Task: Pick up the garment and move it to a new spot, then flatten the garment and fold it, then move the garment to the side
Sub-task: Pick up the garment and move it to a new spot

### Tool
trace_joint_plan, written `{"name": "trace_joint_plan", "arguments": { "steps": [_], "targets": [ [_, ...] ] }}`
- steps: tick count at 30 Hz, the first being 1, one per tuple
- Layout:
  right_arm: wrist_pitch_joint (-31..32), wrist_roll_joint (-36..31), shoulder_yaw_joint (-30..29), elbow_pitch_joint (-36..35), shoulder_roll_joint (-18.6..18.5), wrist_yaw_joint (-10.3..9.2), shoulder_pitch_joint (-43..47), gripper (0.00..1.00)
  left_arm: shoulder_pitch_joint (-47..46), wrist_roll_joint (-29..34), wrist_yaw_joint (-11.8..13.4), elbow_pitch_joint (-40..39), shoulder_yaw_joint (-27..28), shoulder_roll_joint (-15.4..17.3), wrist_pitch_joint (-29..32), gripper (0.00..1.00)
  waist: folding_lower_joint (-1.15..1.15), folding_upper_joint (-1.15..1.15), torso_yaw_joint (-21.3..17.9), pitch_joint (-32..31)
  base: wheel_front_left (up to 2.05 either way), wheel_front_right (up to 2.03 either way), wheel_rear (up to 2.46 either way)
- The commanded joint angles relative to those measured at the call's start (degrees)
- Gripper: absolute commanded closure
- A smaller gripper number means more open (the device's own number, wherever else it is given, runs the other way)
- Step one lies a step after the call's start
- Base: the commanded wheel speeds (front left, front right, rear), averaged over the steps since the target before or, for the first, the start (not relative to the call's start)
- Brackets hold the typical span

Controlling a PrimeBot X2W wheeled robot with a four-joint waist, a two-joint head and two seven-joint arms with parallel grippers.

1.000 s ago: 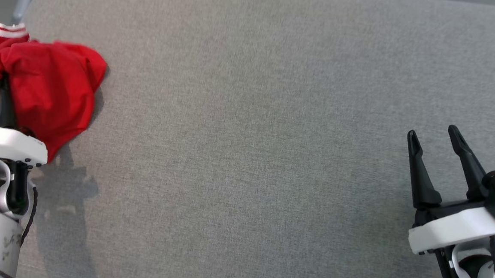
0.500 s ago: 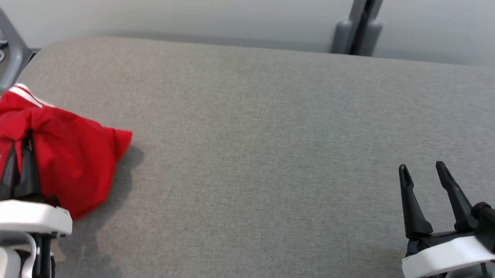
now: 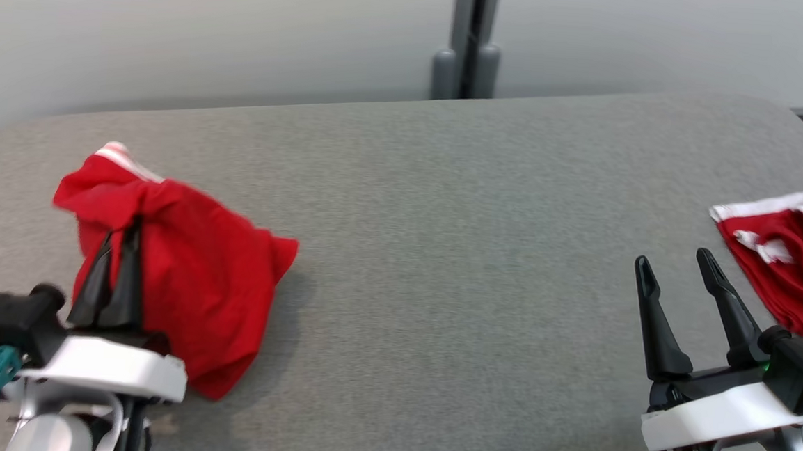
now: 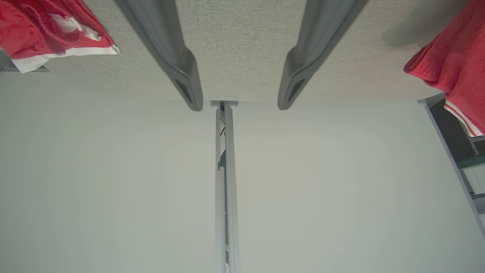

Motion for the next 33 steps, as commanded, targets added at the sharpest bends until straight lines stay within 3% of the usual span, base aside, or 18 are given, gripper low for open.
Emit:
{"name": "trace_joint_plan", "arguments": {
  "steps": [1, 7, 15, 20, 22, 23, 24, 32, 33],
  "targets": [
    [-0.31, 0.07, 0.07, -0.08, -0.19, -0.02, -0.70, 0.00, -1.88, 0.43, -0.40, -0.35, -0.43, 0.04, 0.09, 1.00, 0.00, 0.00, -2.79, 1.09, 0.00, 0.00, 0.00],
    [-1.85, 1.36, 0.09, 0.38, -0.19, -0.02, -1.95, 0.00, -8.60, 2.66, -4.22, 3.76, -6.51, -0.07, 2.19, 1.00, 0.00, 0.00, -8.63, 4.90, 0.00, 0.00, 0.00],
    [-4.67, 4.42, 0.65, 2.99, -0.18, -0.02, -2.74, 0.00, -16.01, 4.22, -9.37, 14.90, -14.92, -3.85, 3.32, 1.00, 0.00, 0.00, -14.75, 10.10, 0.00, 0.00, 0.00],
    [-5.89, 5.70, 0.53, 4.79, -0.17, -0.02, -3.38, 0.00, -18.75, 4.69, -12.25, 21.91, -18.87, -6.23, 3.02, 1.00, 0.00, 0.00, -16.35, 11.73, 0.00, 0.00, 0.00],
    [-6.21, 5.91, 0.42, 5.41, -0.18, -0.02, -3.70, 0.00, -19.51, 4.70, -13.08, 24.02, -19.84, -7.08, 2.46, 0.54, 0.00, 0.00, -16.46, 11.90, 0.00, 0.00, 0.00],
    [-6.39, 5.94, 0.28, 5.69, -0.18, -0.02, -3.82, 0.00, -19.73, 4.46, -13.27, 24.77, -20.20, -7.62, 1.98, 0.19, 0.00, 0.00, -16.37, 11.88, 0.00, 0.00, 0.00],
    [-6.57, 5.86, 0.11, 5.91, -0.17, -0.02, -3.87, 0.00, -19.93, 4.13, -13.60, 25.20, -20.46, -8.10, 1.30, 0.00, 0.00, 0.00, -16.20, 11.76, 0.00, 0.00, 0.00],
    [-6.35, 4.89, -1.26, 6.61, -0.20, -0.02, -4.12, 0.00, -19.17, 2.79, -12.95, 24.52, -19.27, -8.24, -2.00, 0.00, 0.00, 0.00, -13.42, 9.56, 0.00, 0.00, 0.00],
    [-6.09, 4.41, -1.60, 6.45, -0.18, -0.02, -4.17, 0.00, -18.43, 2.37, -11.88, 23.06, -18.01, -7.83, -3.45, 0.00, 0.00, 0.00, -12.21, 8.79, 0.00, 0.00, 0.00]
  ]
}}
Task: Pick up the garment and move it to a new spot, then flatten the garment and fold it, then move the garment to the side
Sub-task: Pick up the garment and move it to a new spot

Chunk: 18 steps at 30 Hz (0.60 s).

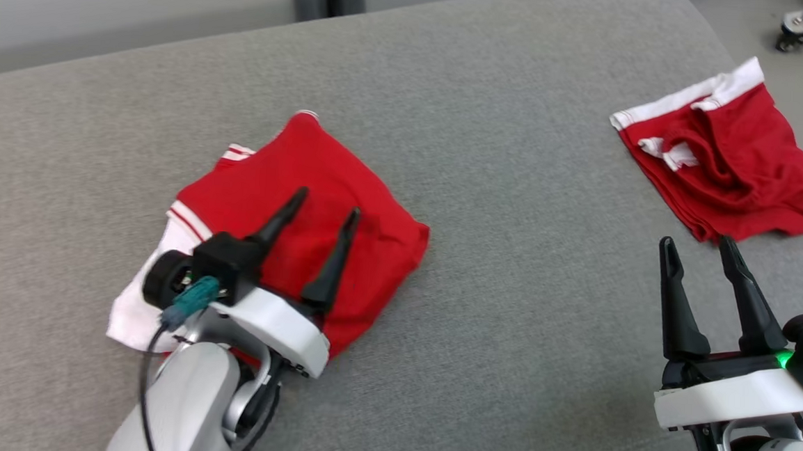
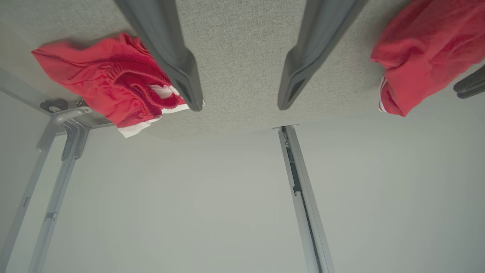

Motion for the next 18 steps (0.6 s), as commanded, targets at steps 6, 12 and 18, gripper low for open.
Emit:
{"name": "trace_joint_plan", "arguments": {
  "steps": [6, 12, 18],
  "targets": [
    [1.05, -1.54, -1.38, -0.40, -0.19, -0.02, -0.03, 0.00, 2.87, -1.93, 4.71, -3.91, 6.21, 2.66, -3.55, 0.00, 0.00, 0.00, 5.01, -3.27, 0.00, 0.00, 0.00],
    [2.66, -2.68, -1.65, -0.37, -0.21, -0.02, 1.01, 0.00, 7.21, -3.96, 8.34, -5.27, 12.81, 6.33, -5.50, 0.00, 0.00, 0.00, 9.11, -6.02, 0.00, 0.00, 0.00],
    [4.48, -3.68, -1.77, -0.17, -0.22, -0.02, 2.49, 0.00, 12.40, -4.82, 10.40, -7.77, 16.38, 8.82, -6.14, 0.00, 0.00, 0.00, 12.07, -8.56, 0.00, 0.00, 0.00]
  ]
}}
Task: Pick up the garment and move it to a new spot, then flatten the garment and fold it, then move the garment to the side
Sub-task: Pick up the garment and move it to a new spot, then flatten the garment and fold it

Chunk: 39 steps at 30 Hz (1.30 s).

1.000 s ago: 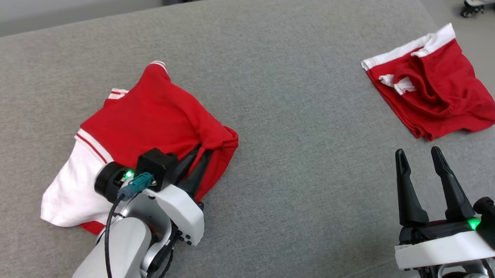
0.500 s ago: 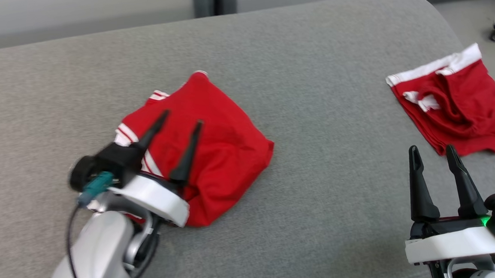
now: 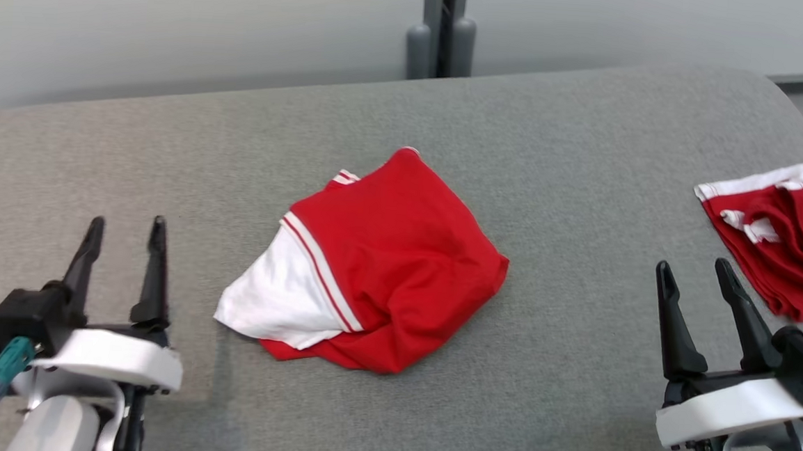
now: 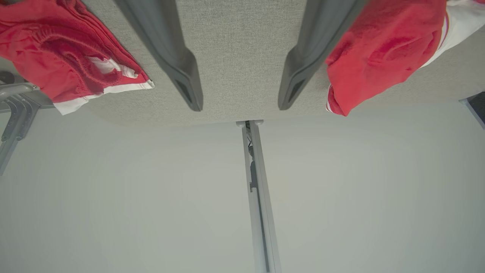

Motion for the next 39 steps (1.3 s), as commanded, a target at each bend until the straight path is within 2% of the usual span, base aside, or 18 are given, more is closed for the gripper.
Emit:
{"name": "trace_joint_plan", "arguments": {
  "steps": [1, 7, 19, 39],
  "targets": [
    [0.70, -0.42, -0.28, -0.01, -0.22, -0.02, 0.70, 0.00, 1.25, -0.54, 0.49, -0.98, 0.85, 0.92, -0.04, 0.00, 0.00, 0.00, 1.74, -1.38, 0.00, 0.00, 0.00],
    [2.09, -1.02, 0.11, 0.41, -0.24, -0.02, 2.00, 0.00, 7.09, 0.32, 2.49, -6.18, 0.87, 1.92, 1.16, 0.00, 0.00, 0.00, 3.05, -3.90, 0.00, 0.00, 0.00],
    [3.83, -0.80, -0.25, 0.12, -0.25, -0.02, 5.71, 0.00, 15.06, 1.17, 6.16, -13.79, -0.76, 2.12, 5.51, 0.00, 0.00, 0.00, 2.43, -7.59, 0.00, 0.00, 0.00],
    [4.04, -0.51, -1.19, -0.17, -0.24, -0.02, 5.64, 0.00, 15.85, 1.35, 7.57, -16.78, -1.32, 2.96, 7.43, 0.00, 0.00, 0.00, 2.92, -6.90, 0.00, 0.00, 0.00]
  ]
}}
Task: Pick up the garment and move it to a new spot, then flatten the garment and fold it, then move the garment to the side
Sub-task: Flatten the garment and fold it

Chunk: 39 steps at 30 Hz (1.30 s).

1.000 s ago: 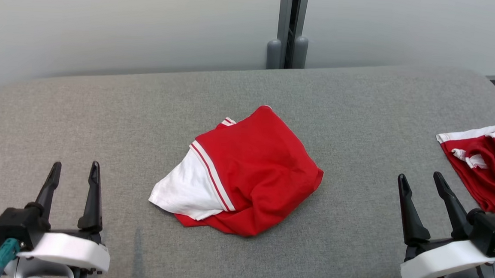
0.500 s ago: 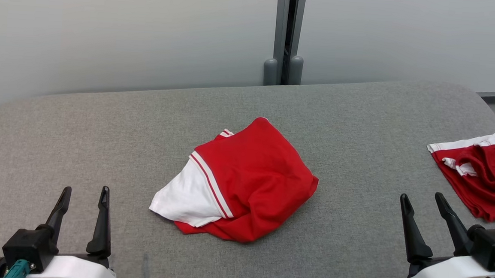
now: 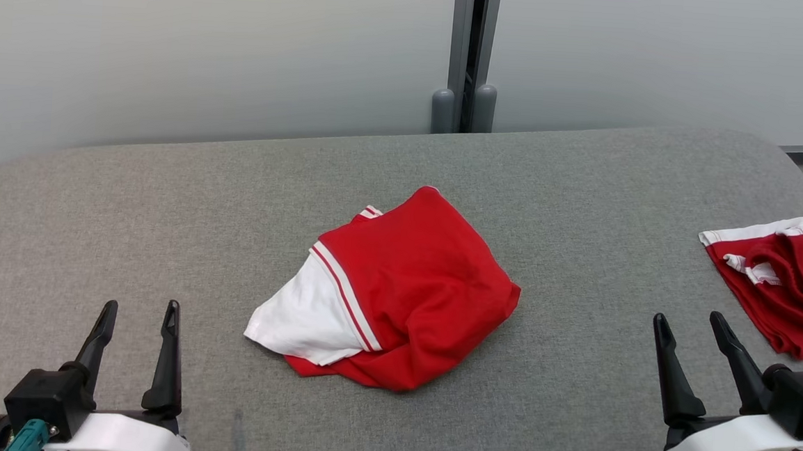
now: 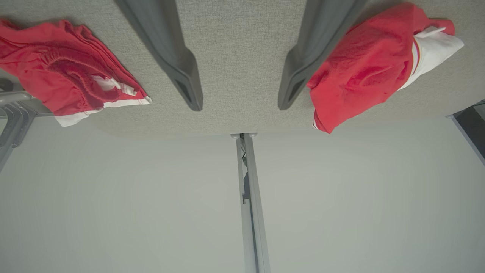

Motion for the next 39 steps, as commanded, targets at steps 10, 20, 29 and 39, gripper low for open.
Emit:
{"name": "trace_joint_plan", "arguments": {
  "steps": [10, 20, 29, 39],
  "targets": [
    [1.40, -1.70, 2.22, 0.33, -0.21, -0.02, -4.15, 0.00, -2.21, 0.55, 0.11, -0.95, -0.84, 0.28, 0.26, 0.00, 0.00, 0.00, 2.06, 2.09, 0.00, 0.00, 0.00],
    [7.43, -0.79, 21.87, 8.80, -2.81, -0.02, -19.26, 0.00, -8.08, 0.10, -1.64, 0.63, -2.58, -1.62, -1.69, 0.00, 0.00, 0.00, 9.39, 9.06, 0.00, 0.00, 0.00],
    [10.89, 4.14, 41.61, 21.82, -4.81, -0.03, -35.44, 0.00, -13.83, -0.62, -4.16, 6.18, -4.38, -4.16, -4.90, 0.00, 0.00, 0.00, 16.67, 13.97, 0.00, 0.00, 0.00],
    [13.94, 9.29, 55.21, 35.66, -5.32, -0.03, -46.16, 0.00, -17.52, -1.13, -6.24, 11.39, -5.49, -6.45, -7.57, 0.00, 0.00, 0.00, 20.34, 15.76, 0.00, 0.00, 0.00]
  ]
}}
